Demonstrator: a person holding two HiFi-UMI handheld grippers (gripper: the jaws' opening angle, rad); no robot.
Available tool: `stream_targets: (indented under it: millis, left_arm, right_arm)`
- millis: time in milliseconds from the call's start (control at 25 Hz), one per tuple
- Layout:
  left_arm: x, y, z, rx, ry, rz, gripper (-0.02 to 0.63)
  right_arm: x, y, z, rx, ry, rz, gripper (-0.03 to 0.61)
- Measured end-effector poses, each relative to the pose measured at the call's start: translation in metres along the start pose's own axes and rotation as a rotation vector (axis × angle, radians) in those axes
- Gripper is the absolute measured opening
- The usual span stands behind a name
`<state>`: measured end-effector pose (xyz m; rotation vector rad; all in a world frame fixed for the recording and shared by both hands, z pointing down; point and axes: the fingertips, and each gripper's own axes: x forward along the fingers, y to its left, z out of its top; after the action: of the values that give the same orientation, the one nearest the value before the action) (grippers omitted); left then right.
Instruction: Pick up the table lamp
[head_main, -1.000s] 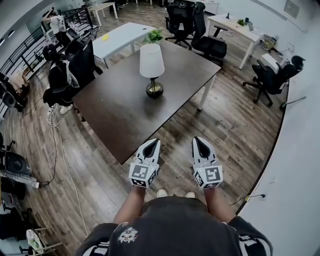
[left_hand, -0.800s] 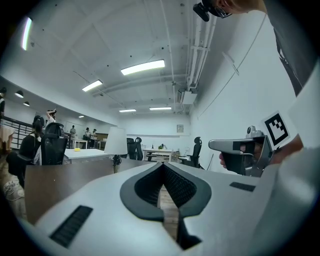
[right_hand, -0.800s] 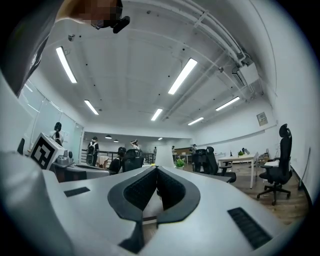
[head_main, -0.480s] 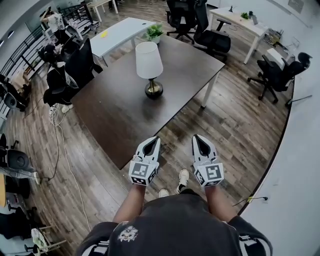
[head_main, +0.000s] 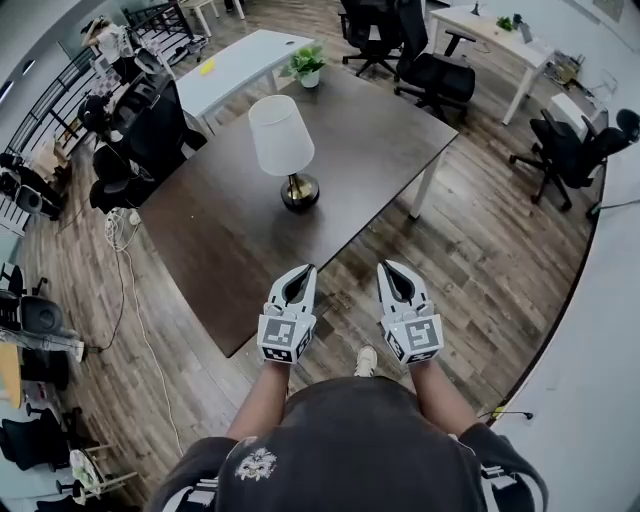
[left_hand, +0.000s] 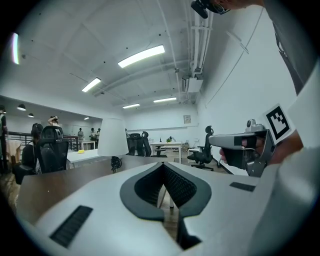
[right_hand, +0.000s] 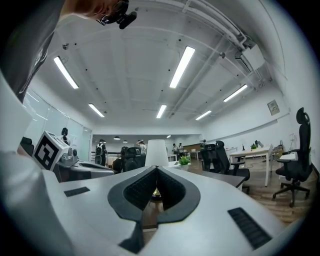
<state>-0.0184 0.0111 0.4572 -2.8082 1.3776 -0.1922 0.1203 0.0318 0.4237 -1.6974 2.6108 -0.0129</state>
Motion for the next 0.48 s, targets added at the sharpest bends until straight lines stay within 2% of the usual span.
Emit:
stream_targets:
  millis: [200, 480]
  left_arm:
    - [0.017, 0.007, 0.000, -0.020, 0.014, 0.050, 0.002]
    - [0.037, 0.030, 0.002, 0.001, 0.035, 0.080, 0.002]
  right_arm:
    - [0.013, -0.013, -0.005, 0.000, 0.019, 0.056, 0.023]
    - [0.041, -0.025, -0.004, -0.040, 0.028, 0.092, 0.025]
